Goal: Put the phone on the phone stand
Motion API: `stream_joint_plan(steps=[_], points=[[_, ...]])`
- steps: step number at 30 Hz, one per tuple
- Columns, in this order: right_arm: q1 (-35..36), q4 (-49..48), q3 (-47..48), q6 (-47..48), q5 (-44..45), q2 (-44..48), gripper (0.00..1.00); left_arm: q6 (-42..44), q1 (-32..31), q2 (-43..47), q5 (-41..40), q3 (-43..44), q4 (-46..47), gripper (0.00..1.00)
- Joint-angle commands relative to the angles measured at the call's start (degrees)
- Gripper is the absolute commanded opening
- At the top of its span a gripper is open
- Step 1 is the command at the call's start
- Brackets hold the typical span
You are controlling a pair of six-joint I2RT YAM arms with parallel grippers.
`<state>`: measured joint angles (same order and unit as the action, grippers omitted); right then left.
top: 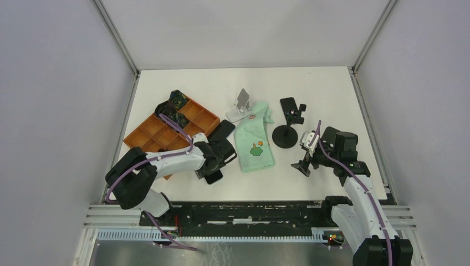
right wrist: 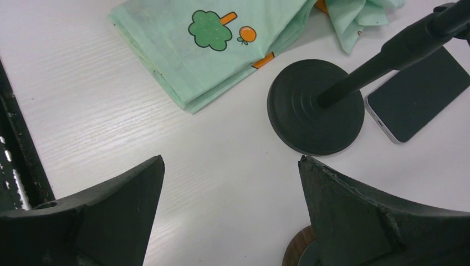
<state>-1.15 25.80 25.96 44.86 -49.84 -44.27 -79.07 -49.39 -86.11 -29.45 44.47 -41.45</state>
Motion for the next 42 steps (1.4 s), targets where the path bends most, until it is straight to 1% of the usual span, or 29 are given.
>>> stream_joint_plan(steps=[1, 5, 9, 13, 16, 18, 25, 28, 32, 34, 37, 40, 42], points=[[0.21, 0.03, 1.09, -0.74, -5.50, -1.08, 0.98, 0.61, -3.78, -2.29, 5.42, 2.64, 2.45, 0.51], [0.20, -0.05, 1.92, -2.97, -9.54, -2.80, 0.98, 1.47, -6.35, -3.26, 4.37, 6.26, 2.22, 0.47], [0.29, -0.24, 3.03, -5.27, -12.56, -4.76, 0.98, 3.14, -8.28, -3.29, 4.31, 6.86, 6.02, 0.41], [0.69, -2.92, 2.81, -9.58, -14.79, -6.19, 0.98, 5.06, -9.43, -2.22, 4.32, 7.14, 9.89, 0.39], [0.84, -5.58, 2.10, -13.40, -15.00, -7.38, 0.98, 7.20, -10.08, -1.10, 4.36, 7.46, 12.82, 0.39], [2.88, -7.31, 1.84, -16.23, -14.83, -8.25, 0.98, 8.93, -10.38, -0.40, 4.63, 7.57, 15.10, 0.37], [5.37, -11.30, 2.72, -24.79, -13.66, -11.55, 0.93, 14.37, -11.64, 1.47, 5.85, 6.63, 23.82, 0.35], [5.80, -17.63, 1.14, -33.42, -12.73, -11.71, 0.92, 16.62, -12.40, 1.47, 6.50, 6.34, 27.29, 0.35], [7.01, -28.99, -0.98, -50.10, -7.61, -11.19, 0.90, 21.53, -13.71, 1.50, 8.15, 5.06, 34.25, 0.34], [7.53, -29.94, -0.67, -56.87, -2.39, -12.08, 0.88, 24.35, -14.54, 1.77, 9.54, 3.35, 39.47, 0.34], [7.95, -30.08, 0.09, -64.20, 2.38, -13.65, 0.85, 27.20, -15.16, 1.72, 11.24, 1.38, 46.64, 0.34], [8.88, -33.99, -1.46, -71.25, 2.11, -15.02, 0.80, 28.97, -15.68, 0.62, 11.69, 1.53, 48.90, 0.33], [9.42, -36.04, -2.66, -73.30, 2.58, -15.41, 0.75, 30.02, -16.18, -0.13, 11.94, 2.08, 49.91, 0.32]])
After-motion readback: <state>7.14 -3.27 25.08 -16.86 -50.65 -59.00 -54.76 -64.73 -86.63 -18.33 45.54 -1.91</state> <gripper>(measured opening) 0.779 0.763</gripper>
